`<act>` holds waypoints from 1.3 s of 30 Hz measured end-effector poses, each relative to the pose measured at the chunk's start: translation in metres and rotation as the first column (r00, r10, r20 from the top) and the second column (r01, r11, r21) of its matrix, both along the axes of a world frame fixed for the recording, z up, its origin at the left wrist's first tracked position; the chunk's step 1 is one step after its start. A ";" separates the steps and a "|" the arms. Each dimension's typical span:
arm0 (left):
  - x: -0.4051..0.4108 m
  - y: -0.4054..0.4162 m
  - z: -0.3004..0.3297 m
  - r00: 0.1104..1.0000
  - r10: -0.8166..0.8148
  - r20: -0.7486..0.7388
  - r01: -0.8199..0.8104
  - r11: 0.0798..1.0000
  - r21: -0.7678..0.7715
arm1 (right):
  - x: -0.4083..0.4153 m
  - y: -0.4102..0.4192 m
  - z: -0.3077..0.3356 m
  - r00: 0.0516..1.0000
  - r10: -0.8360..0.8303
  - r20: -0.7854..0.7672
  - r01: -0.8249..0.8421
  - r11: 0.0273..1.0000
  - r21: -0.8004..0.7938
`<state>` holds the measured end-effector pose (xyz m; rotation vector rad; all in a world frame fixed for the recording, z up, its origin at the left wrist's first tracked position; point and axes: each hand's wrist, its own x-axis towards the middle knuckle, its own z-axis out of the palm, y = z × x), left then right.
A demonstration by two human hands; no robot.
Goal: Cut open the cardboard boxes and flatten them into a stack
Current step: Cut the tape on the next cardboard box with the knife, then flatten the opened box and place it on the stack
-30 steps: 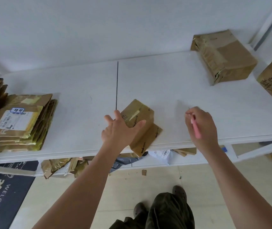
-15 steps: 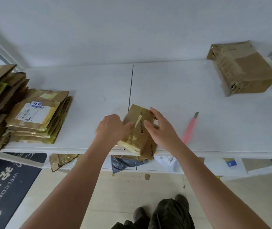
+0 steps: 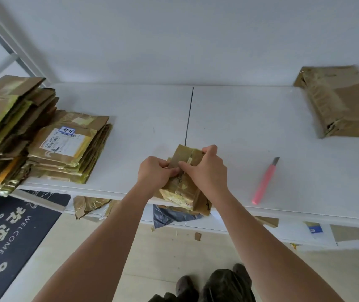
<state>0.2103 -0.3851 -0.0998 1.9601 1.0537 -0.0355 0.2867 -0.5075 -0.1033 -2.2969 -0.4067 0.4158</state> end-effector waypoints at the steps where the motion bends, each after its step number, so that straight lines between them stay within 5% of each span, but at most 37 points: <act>1: 0.001 -0.001 0.000 1.000 -0.002 0.005 0.002 1.000 0.015 | 0.001 0.001 -0.001 1.000 -0.003 -0.004 0.003 1.000 -0.002; 13: 0.002 -0.003 -0.004 1.000 0.020 -0.004 -0.019 0.998 0.065 | 0.015 -0.022 0.003 0.960 0.064 -0.273 0.007 0.968 0.252; 16: 0.002 -0.001 -0.007 1.000 0.030 -0.004 -0.030 0.997 0.074 | 0.020 -0.040 -0.002 0.829 0.116 -0.548 0.187 0.865 0.466; 20: 0.002 -0.002 -0.007 1.000 0.030 -0.007 -0.030 0.996 0.082 | 0.016 -0.069 -0.025 0.762 0.131 -0.634 0.335 0.759 0.559; 22: 0.001 -0.004 -0.005 1.000 0.027 -0.011 -0.025 0.994 0.105 | 0.012 -0.076 -0.035 0.823 0.060 -0.565 0.302 0.797 0.524; 25: 0.000 -0.016 -0.001 0.999 -0.035 -0.031 0.041 0.974 0.222 | 0.015 -0.076 -0.035 0.996 0.016 -0.087 0.018 0.927 0.374; 28: -0.001 -0.027 0.003 0.997 -0.080 -0.008 0.079 0.961 0.265 | 0.025 -0.065 -0.027 0.964 0.171 0.205 -0.213 0.955 0.204; 39: 0.010 -0.037 0.015 0.984 -0.169 -0.056 0.178 0.931 0.319 | 0.015 -0.047 -0.008 0.941 0.231 0.248 -0.235 0.972 -0.012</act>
